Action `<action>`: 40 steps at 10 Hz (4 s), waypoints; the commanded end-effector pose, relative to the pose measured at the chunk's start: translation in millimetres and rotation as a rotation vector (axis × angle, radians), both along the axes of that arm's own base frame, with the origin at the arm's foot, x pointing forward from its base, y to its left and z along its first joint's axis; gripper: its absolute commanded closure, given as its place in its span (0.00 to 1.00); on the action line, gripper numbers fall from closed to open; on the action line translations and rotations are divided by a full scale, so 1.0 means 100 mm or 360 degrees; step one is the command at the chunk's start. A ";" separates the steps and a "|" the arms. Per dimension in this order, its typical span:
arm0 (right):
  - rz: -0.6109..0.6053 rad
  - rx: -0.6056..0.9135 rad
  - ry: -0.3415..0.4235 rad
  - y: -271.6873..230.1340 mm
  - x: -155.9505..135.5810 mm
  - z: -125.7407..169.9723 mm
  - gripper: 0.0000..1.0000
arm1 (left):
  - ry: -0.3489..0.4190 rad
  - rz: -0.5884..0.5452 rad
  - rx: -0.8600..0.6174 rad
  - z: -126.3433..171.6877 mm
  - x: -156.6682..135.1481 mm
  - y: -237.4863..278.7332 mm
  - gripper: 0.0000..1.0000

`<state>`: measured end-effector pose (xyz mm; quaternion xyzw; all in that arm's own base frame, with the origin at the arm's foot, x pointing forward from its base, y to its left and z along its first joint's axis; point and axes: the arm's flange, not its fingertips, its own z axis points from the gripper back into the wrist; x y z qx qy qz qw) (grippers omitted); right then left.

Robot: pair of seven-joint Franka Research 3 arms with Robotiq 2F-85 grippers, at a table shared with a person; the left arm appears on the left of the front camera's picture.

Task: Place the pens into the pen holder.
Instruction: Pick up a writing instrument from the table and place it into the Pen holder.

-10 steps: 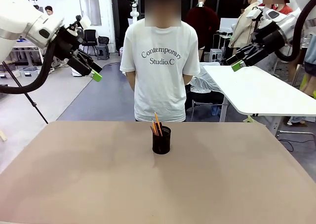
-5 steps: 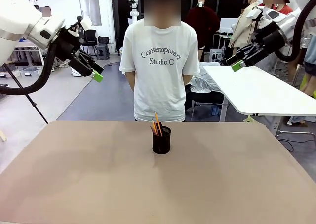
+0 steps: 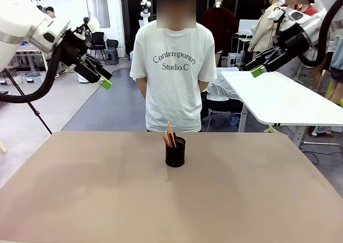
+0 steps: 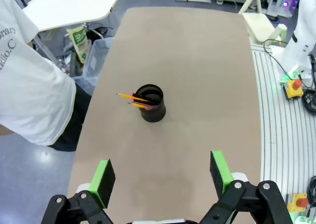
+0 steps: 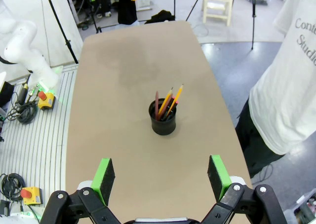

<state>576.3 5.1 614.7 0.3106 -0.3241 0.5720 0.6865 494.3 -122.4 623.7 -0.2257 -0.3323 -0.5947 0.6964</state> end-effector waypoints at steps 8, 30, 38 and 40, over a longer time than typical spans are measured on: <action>0.0004 -0.0002 -0.0003 0.00 0.00 0.02 0.00 | 0.0003 0.0016 0.0012 0.02 -0.01 0.01 0.00; 0.0004 -0.0002 -0.0003 0.00 0.00 0.02 0.00 | 0.0003 0.0016 0.0012 0.02 -0.01 0.01 0.00; 0.0004 -0.0002 -0.0003 0.00 0.00 0.02 0.00 | 0.0003 0.0016 0.0012 0.02 -0.01 0.01 0.00; 0.0004 -0.0002 -0.0003 0.00 0.00 0.02 0.00 | 0.0003 0.0016 0.0012 0.02 -0.01 0.01 0.00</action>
